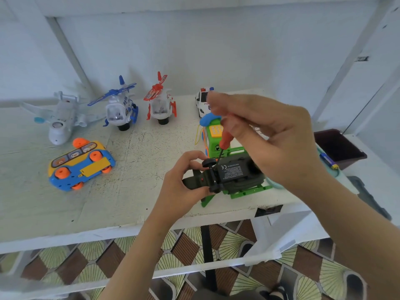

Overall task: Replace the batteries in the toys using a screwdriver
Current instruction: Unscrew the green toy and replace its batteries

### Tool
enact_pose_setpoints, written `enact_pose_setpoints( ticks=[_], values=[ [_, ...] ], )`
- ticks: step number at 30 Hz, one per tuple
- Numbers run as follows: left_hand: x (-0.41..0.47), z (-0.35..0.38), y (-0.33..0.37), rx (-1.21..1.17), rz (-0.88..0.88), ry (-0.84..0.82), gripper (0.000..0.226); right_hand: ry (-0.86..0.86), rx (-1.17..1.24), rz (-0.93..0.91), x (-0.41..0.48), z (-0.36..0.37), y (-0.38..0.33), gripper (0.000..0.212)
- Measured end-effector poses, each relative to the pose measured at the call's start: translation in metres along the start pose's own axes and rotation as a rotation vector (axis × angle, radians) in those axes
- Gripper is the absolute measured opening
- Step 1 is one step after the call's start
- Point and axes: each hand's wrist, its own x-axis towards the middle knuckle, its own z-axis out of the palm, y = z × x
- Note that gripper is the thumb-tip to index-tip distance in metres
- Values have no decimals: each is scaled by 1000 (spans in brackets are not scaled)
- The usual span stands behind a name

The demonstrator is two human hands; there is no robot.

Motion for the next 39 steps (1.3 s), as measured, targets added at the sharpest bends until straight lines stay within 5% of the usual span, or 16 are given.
enact_pose_setpoints(
  ticks=[6,11,14,19,28,34,39],
  values=[
    [0,0,0,-5,11,-6,55,65,-271,-76,-1,4,6,30],
    [1,-1,-1,-17,-4,-3,55,-144,-64,21,0,-1,4,50],
    [1,-2,-2,-9,3,-7,55,-69,93,112,1,3,5,48],
    [1,-2,-2,-22,8,-10,53,118,-297,28,2,1,11,30],
    [1,-3,-3,-45,1,-9,52,-104,76,154,6,-7,5,46],
    [3,-1,-2,-21,3,-19,53,-94,-319,-12,-1,1,2,49],
    [2,-1,0,4,2,-21,55,-116,-159,-2,-5,-3,-1,47]
  ],
)
